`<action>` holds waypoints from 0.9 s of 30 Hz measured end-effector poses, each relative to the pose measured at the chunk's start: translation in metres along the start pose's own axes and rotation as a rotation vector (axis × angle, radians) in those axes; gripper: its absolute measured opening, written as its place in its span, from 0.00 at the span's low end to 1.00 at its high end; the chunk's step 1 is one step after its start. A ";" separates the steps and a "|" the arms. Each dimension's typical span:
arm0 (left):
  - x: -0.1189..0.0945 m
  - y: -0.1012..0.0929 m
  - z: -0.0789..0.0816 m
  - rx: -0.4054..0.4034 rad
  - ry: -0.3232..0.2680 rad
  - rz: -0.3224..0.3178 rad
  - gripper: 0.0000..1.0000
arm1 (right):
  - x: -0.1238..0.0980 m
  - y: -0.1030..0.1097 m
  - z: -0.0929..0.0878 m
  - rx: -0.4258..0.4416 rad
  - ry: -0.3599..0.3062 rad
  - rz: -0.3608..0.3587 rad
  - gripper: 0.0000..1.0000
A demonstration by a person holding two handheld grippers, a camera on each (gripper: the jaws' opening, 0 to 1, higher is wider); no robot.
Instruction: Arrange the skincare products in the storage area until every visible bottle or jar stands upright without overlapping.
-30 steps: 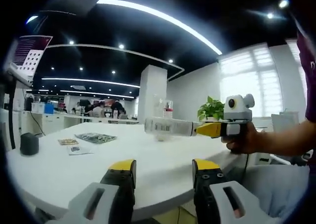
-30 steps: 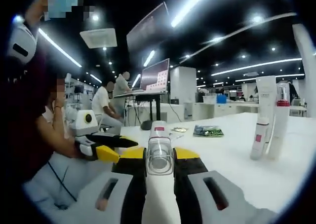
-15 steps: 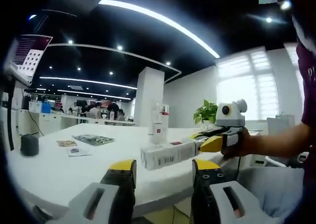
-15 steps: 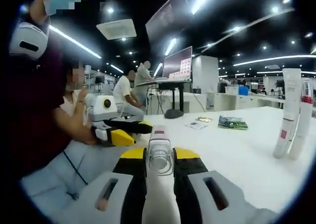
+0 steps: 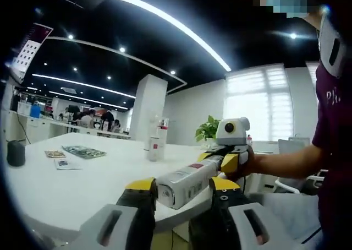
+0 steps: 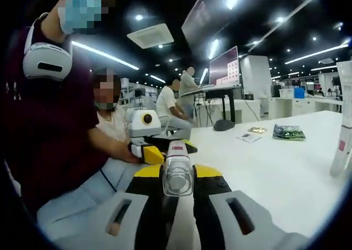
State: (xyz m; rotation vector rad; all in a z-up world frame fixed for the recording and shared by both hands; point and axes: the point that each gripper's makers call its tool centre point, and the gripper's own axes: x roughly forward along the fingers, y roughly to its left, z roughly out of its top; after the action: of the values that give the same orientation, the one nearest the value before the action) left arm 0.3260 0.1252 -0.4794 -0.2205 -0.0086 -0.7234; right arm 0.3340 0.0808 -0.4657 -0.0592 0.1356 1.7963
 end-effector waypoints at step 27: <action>-0.002 -0.013 0.009 -0.027 -0.021 -0.108 0.19 | -0.005 -0.018 0.002 0.190 -0.036 0.042 0.24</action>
State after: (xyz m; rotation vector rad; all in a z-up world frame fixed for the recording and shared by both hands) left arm 0.3166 0.1189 -0.4683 -0.2551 -0.0308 -0.8290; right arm 0.3525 0.0802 -0.4645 0.1122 0.2830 1.8176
